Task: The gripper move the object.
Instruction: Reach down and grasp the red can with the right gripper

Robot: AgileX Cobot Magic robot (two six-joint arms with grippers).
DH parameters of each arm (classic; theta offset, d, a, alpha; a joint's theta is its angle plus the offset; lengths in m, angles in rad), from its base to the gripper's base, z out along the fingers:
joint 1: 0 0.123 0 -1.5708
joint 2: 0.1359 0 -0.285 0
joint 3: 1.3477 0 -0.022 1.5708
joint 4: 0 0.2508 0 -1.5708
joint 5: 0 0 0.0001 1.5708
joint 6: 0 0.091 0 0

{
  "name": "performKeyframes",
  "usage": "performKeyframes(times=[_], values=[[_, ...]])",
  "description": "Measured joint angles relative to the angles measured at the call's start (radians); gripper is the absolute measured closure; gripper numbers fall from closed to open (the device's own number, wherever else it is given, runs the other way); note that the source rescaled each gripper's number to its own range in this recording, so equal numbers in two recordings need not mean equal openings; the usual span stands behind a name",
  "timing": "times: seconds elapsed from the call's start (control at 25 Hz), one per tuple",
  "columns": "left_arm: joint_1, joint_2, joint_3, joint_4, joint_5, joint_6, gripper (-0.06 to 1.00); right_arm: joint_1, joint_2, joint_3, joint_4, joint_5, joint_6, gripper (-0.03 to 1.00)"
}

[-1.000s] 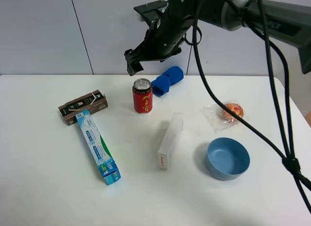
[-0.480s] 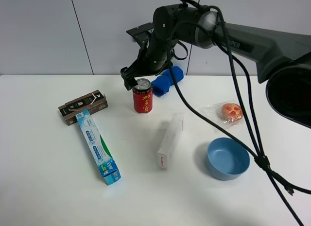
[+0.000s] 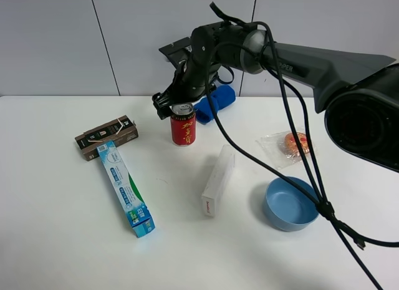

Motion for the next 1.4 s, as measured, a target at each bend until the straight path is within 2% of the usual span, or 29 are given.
performKeyframes(times=[0.36,1.12,1.2,1.24,1.32,1.4], values=[[0.000,0.000,0.000,0.000,0.000,0.001,-0.06,0.000,0.035,0.000,-0.002,-0.032,0.000,-0.03],[0.000,0.000,0.000,0.000,0.000,0.001,-0.06,0.000,0.072,0.000,-0.002,-0.019,0.000,-0.03],[0.000,0.000,0.000,0.000,0.000,0.001,-0.06,0.000,0.072,0.000,-0.002,-0.018,0.000,0.05],[0.000,0.000,0.000,0.000,0.000,0.001,-0.06,0.000,0.072,0.000,-0.002,-0.018,0.000,0.15],[0.000,0.000,0.000,0.000,0.000,0.001,-0.06,0.000,0.072,0.000,-0.002,-0.018,0.000,0.45],[0.000,0.000,0.000,0.000,0.000,0.001,-0.06,0.000,0.072,0.000,-0.008,-0.018,0.000,0.80]])
